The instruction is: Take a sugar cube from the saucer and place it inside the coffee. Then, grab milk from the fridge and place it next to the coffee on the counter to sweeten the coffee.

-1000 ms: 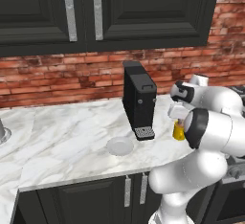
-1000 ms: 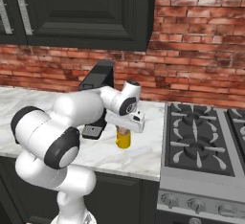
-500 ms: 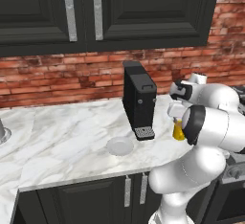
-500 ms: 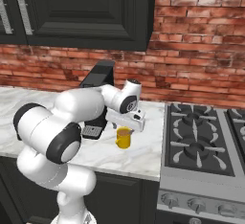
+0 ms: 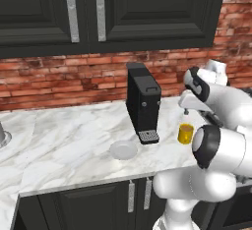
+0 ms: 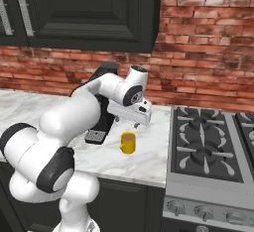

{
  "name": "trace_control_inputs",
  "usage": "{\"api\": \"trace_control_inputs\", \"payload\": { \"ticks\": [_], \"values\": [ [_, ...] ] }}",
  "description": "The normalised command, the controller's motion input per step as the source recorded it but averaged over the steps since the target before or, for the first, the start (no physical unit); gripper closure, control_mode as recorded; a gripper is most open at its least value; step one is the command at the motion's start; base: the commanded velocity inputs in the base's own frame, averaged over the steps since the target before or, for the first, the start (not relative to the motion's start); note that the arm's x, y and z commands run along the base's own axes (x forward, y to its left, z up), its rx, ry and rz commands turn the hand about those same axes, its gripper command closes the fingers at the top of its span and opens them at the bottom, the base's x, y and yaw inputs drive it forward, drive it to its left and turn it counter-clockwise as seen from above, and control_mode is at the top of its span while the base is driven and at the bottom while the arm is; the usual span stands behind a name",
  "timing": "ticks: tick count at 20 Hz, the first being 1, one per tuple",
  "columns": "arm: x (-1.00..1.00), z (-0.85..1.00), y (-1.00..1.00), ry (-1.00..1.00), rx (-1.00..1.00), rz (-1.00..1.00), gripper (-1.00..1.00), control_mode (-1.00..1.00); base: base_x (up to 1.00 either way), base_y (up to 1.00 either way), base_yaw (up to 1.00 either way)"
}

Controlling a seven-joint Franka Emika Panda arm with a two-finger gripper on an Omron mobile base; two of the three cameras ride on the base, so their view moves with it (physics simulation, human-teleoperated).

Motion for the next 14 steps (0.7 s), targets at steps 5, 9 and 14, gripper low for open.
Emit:
{"api": "trace_control_inputs", "payload": {
  "ticks": [5, 9, 14],
  "values": [
    [-0.75, 1.0, 0.02, -0.19, 0.0, -0.02, -1.0, -1.0, 0.0, 0.0, 0.0],
    [-0.91, 0.83, 0.01, -0.22, 0.0, -0.01, -1.0, -1.0, 0.0, 0.0, 0.0],
    [-0.86, 0.33, 0.43, -0.2, -0.08, 0.0, -1.0, -1.0, 0.0, 0.0, 0.0]
  ]
}}
